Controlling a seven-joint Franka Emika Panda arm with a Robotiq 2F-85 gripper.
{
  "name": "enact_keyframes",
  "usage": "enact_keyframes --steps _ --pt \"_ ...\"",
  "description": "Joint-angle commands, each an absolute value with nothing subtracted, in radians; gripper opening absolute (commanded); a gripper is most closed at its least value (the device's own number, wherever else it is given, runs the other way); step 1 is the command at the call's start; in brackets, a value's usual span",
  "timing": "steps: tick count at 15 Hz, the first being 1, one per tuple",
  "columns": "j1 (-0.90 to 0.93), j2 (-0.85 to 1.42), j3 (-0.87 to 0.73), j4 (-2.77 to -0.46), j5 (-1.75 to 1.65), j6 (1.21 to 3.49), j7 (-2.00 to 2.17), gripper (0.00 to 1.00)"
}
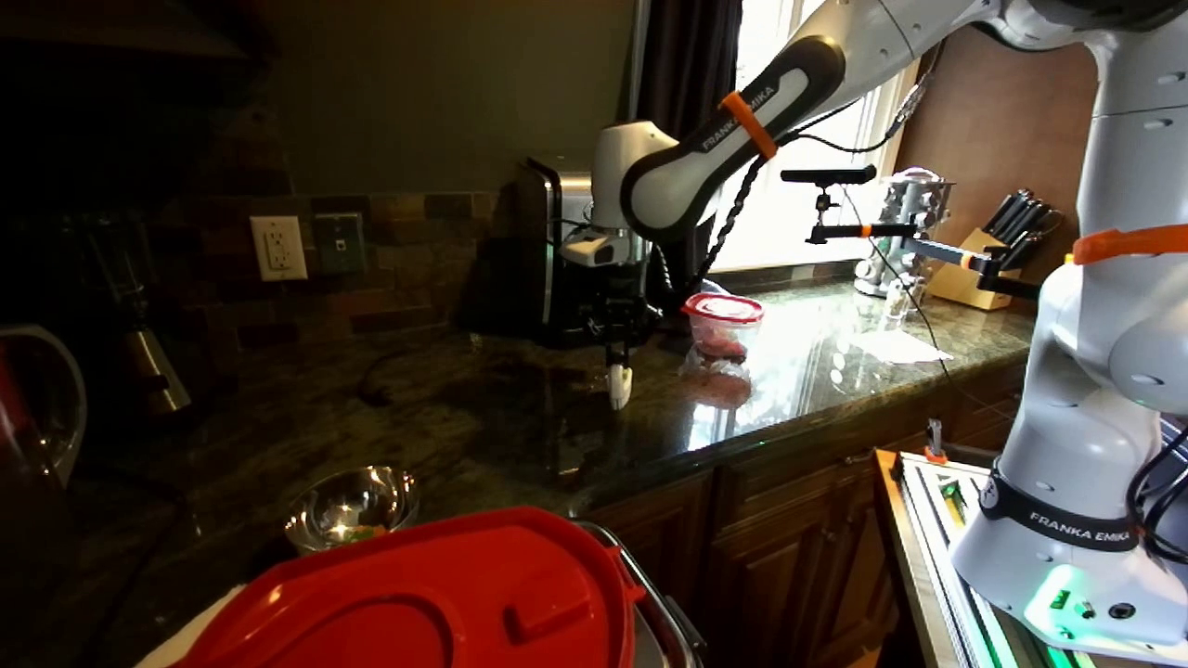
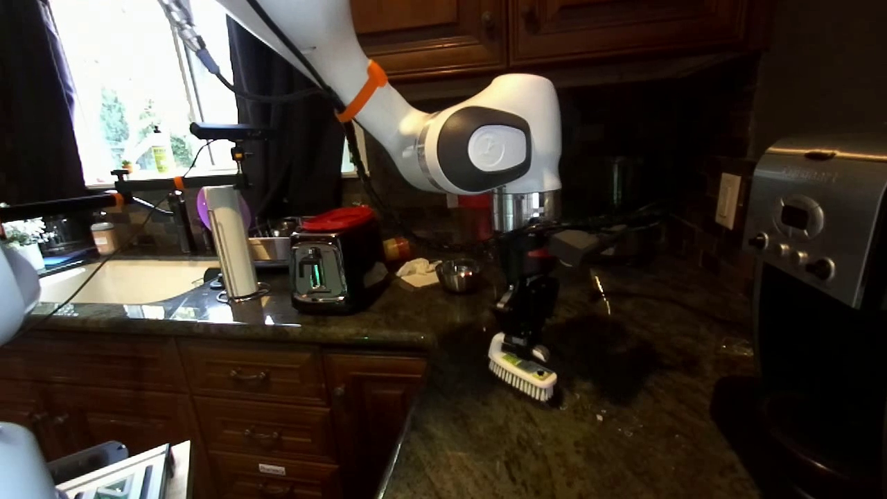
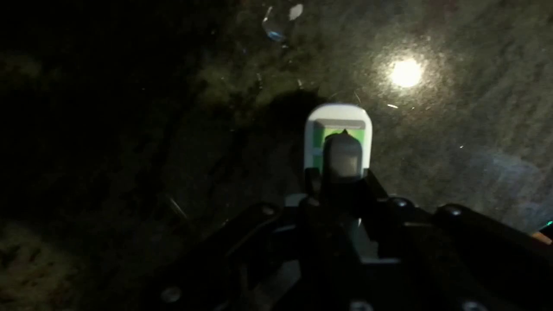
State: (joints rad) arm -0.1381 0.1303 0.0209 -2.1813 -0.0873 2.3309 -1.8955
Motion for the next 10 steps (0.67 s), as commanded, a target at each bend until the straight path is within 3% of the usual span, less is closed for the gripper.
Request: enact_keyframes --steps 1,4,5,6,7,10 --pt "-0.127 0.014 -0.023 -2.35 -0.089 2.432 -1.794 0.06" --pt "-0.13 0.019 -0.045 -2.382 -0.071 2.513 -1.751 0.06" --pt "-0.122 0.047 -0.043 -2.329 -0.086 2.455 -1.779 0.23" --pt "-0.123 0.044 -0.048 -2.342 -0.084 2.477 -1.771 0.23" --pt "-0.123 0.044 -0.051 -2.348 -0.083 2.487 -1.767 0.06" --pt "-0.125 0.079 -0.059 -2.304 -0.135 2.461 -1.741 0.06"
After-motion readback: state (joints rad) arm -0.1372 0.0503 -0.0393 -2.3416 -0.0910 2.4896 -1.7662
